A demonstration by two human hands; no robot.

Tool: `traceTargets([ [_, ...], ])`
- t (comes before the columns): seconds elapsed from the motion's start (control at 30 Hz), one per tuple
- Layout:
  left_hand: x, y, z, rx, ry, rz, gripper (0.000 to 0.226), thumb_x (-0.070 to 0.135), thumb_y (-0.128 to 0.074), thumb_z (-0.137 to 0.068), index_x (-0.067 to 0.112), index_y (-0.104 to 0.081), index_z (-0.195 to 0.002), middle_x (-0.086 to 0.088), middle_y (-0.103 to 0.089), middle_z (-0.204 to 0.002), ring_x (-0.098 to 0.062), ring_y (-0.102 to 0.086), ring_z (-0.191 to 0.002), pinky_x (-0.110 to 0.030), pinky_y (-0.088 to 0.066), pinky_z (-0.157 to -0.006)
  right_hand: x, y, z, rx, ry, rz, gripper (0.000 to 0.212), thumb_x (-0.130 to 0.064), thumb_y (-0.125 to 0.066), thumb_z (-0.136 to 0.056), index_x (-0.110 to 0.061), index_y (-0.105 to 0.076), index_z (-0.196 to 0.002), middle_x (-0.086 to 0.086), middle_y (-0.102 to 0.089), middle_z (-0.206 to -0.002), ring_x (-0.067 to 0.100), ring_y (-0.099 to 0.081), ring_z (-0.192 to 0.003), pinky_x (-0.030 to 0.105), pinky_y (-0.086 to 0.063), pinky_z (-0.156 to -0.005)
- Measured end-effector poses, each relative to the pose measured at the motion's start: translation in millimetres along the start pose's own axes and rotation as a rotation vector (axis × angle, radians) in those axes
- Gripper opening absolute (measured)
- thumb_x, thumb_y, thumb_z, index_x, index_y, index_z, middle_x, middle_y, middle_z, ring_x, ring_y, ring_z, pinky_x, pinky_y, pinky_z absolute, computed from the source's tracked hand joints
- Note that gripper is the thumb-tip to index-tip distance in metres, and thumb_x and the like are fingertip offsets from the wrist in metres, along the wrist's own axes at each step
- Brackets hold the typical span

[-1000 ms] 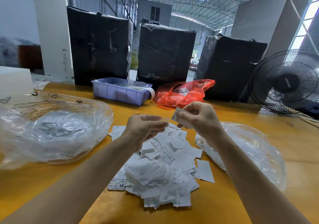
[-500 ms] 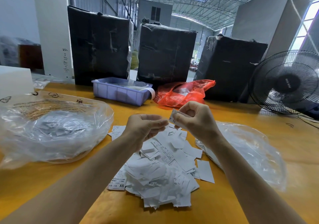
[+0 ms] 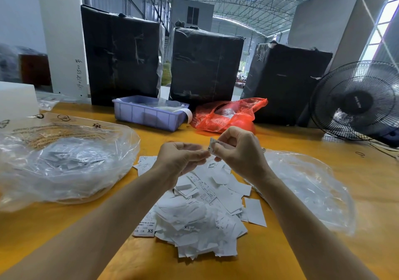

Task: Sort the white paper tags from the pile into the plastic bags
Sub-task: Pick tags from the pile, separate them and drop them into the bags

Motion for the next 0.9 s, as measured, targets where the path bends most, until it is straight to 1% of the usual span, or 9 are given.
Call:
traceTargets([
  [0.1, 0.6, 0.8, -0.4, 0.001, -0.005, 0.020, 0.032, 0.003, -0.081, -0.063, 0.003, -0.065, -0.091, -0.006, -0.073, -0.069, -0.012, -0.070, -0.058, -0.013, -0.049, -0.048, 2.3, -0.6, 0.4, -0.028, -0.039, -0.066, 0.012, -0.005, -0.071, -0.080, -0.005, -0.060, -0.079, 0.009, -0.069, -0.071, 0.015, -0.068, -0.056, 0.030, -0.058, -0.055],
  [0.17, 1.3, 1.5, -0.5, 0.006, -0.011, 0.022, 0.030, 0.001, -0.079, -0.065, 0.002, -0.065, -0.091, -0.006, -0.072, -0.067, -0.011, -0.069, -0.057, -0.013, -0.049, -0.048, 5.6, -3.3, 0.9, -0.067, -0.081, -0.099, 0.012, -0.006, -0.072, -0.080, -0.004, -0.060, -0.080, 0.011, -0.069, -0.073, 0.016, -0.069, -0.056, 0.029, -0.058, -0.054],
  [0.33, 3.0, 1.1, 1.2, 0.004, -0.023, 0.020, 0.029, 0.000, -0.078, -0.067, 0.001, -0.064, -0.092, -0.012, -0.071, -0.077, -0.012, -0.069, -0.056, -0.014, -0.050, -0.049, 15.6, -15.6, 4.8, -0.196, -0.203, -0.191, 0.016, -0.012, -0.073, -0.081, -0.003, -0.060, -0.081, 0.015, -0.070, -0.077, 0.021, -0.070, -0.059, 0.028, -0.057, -0.054],
  [0.43, 3.3, -0.6, 2.2, -0.005, -0.024, 0.039, 0.024, -0.001, -0.077, -0.069, 0.000, -0.064, -0.089, -0.012, -0.070, -0.074, -0.012, -0.069, -0.054, -0.013, -0.050, -0.048, 19.4, -20.4, 7.2, -0.253, -0.263, -0.259, 0.016, -0.014, -0.073, -0.081, -0.006, -0.060, -0.079, 0.011, -0.069, -0.071, 0.018, -0.069, -0.055, 0.020, -0.049, -0.047],
  [0.5, 3.3, -0.5, 1.9, -0.004, -0.020, 0.033, 0.025, 0.000, -0.077, -0.069, 0.001, -0.065, -0.090, -0.009, -0.070, -0.069, -0.011, -0.069, -0.054, -0.013, -0.049, -0.047, 19.4, -18.6, 6.7, -0.244, -0.275, -0.290, 0.016, -0.015, -0.073, -0.080, -0.006, -0.060, -0.078, 0.010, -0.069, -0.068, 0.017, -0.068, -0.052, 0.018, -0.048, -0.045],
  [0.57, 3.3, -0.2, 1.6, -0.004, -0.015, 0.020, 0.026, 0.002, -0.079, -0.066, 0.004, -0.065, -0.089, -0.006, -0.071, -0.065, -0.010, -0.069, -0.055, -0.013, -0.049, -0.047, 18.9, -12.0, 3.9, -0.183, -0.268, -0.314, 0.016, -0.014, -0.072, -0.081, -0.004, -0.060, -0.080, 0.010, -0.068, -0.068, 0.017, -0.067, -0.050, 0.019, -0.049, -0.044],
  [0.67, 3.7, -1.1, 2.3, -0.008, -0.012, 0.005, 0.034, 0.007, -0.081, -0.058, 0.007, -0.065, -0.088, -0.006, -0.073, -0.068, -0.010, -0.070, -0.058, -0.012, -0.049, -0.048, 18.9, -1.3, 0.4, -0.091, -0.248, -0.319, 0.016, -0.009, -0.070, -0.083, 0.003, -0.059, -0.086, 0.015, -0.067, -0.074, 0.016, -0.066, -0.050, 0.017, -0.047, -0.043],
  [0.77, 4.8, -1.5, 3.2, -0.006, -0.016, -0.006, 0.040, 0.011, -0.082, -0.052, 0.007, -0.066, -0.089, -0.006, -0.074, -0.071, -0.010, -0.071, -0.061, -0.012, -0.049, -0.049, 18.3, 1.3, -0.3, -0.075, -0.227, -0.284, 0.016, -0.009, -0.070, -0.083, 0.002, -0.059, -0.086, 0.017, -0.067, -0.079, 0.016, -0.067, -0.053, 0.016, -0.047, -0.044],
  [0.9, 5.8, -2.4, 4.2, -0.012, -0.017, 0.006, 0.044, 0.012, -0.081, -0.048, 0.006, -0.066, -0.089, -0.007, -0.073, -0.070, -0.012, -0.071, -0.060, -0.013, -0.050, -0.049, 17.9, -0.5, -0.4, -0.088, -0.221, -0.258, 0.016, -0.010, -0.070, -0.083, 0.002, -0.059, -0.088, 0.017, -0.068, -0.080, 0.018, -0.068, -0.054, 0.018, -0.049, -0.046],
])
Point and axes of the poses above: each hand's wrist, its own z-axis away from the middle knuckle, its own y-axis out of the back of the hand, x = y × z, the point moved 9 cm from there along -z, towards the middle knuckle
